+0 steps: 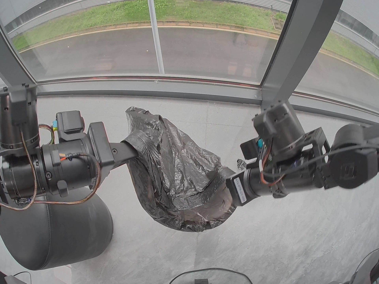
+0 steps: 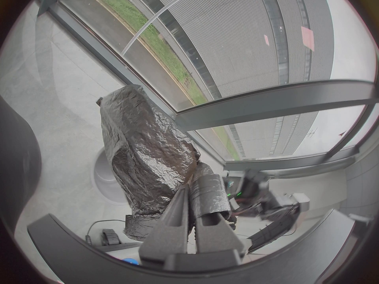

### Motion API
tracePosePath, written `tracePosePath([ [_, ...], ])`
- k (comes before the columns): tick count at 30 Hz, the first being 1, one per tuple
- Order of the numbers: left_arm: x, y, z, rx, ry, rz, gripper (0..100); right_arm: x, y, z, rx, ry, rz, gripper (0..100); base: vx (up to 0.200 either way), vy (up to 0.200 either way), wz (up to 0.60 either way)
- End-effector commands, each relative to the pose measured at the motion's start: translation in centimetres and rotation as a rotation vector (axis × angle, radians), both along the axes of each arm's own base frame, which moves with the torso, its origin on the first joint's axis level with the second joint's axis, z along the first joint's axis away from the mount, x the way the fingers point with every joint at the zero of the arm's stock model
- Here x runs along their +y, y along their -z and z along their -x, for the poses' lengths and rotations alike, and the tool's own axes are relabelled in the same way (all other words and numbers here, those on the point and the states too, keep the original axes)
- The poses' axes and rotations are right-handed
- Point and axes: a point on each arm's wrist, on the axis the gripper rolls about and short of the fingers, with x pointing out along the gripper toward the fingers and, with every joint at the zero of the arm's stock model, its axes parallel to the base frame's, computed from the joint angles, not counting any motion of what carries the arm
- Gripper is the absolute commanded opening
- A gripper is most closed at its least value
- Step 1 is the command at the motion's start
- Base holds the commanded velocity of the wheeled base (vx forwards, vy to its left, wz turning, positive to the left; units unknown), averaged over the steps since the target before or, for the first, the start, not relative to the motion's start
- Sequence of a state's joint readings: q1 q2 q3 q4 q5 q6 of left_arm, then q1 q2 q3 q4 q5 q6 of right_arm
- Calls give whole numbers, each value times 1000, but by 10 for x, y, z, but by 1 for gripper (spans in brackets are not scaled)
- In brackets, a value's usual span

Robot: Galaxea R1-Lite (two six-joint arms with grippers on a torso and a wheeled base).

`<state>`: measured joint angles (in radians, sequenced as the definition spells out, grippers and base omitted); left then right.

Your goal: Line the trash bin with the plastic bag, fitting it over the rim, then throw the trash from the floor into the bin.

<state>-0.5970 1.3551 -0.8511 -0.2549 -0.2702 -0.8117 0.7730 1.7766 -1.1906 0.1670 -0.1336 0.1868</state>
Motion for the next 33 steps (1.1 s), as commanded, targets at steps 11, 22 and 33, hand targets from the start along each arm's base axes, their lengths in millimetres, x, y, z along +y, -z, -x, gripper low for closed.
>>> tracePosePath([
  [11,16,90,-8,128,31,-288,0,-50,-118,-6,404,5,-234,0,0,0,0],
  [22,20,95,1,175,37,-312,0,-43,-90,-18,505,9,-197,0,0,0,0],
  [33,15,94,15,254,75,-302,0,-40,-86,-19,546,-13,-210,0,0,0,0],
])
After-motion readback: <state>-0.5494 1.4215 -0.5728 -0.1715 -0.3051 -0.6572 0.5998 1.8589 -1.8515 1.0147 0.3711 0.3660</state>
